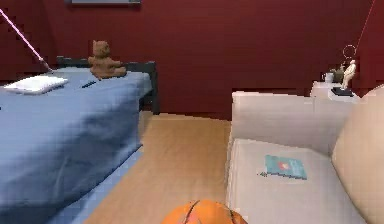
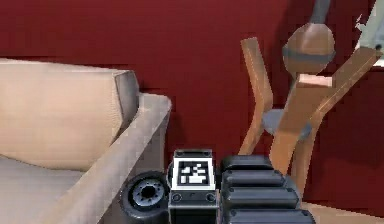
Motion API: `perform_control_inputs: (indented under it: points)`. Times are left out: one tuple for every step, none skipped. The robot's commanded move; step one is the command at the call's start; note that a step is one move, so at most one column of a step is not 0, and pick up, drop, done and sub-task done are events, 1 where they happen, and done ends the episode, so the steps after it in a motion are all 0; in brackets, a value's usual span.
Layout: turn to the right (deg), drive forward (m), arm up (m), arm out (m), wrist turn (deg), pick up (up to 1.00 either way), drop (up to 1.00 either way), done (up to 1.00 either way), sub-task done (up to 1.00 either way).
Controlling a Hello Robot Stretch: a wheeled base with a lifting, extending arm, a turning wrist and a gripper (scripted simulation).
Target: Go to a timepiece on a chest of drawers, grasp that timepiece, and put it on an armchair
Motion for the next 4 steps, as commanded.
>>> perform_control_inputs:
  points:
    - [-45.0, 0.0, 0.0, 0.0, 0.0, 0.0, 0.0, 0.0, 0.0]
    - [-45.0, 0.0, 0.0, 0.0, 0.0, 0.0, 0.0, 0.0, 0.0]
    - [-33.0, 0.0, 0.0, 0.0, 0.0, 0.0, 0.0, 0.0, 0.0]
    - [45.0, 0.0, 0.0, 0.0, 0.0, 0.0, 0.0, 0.0, 0.0]
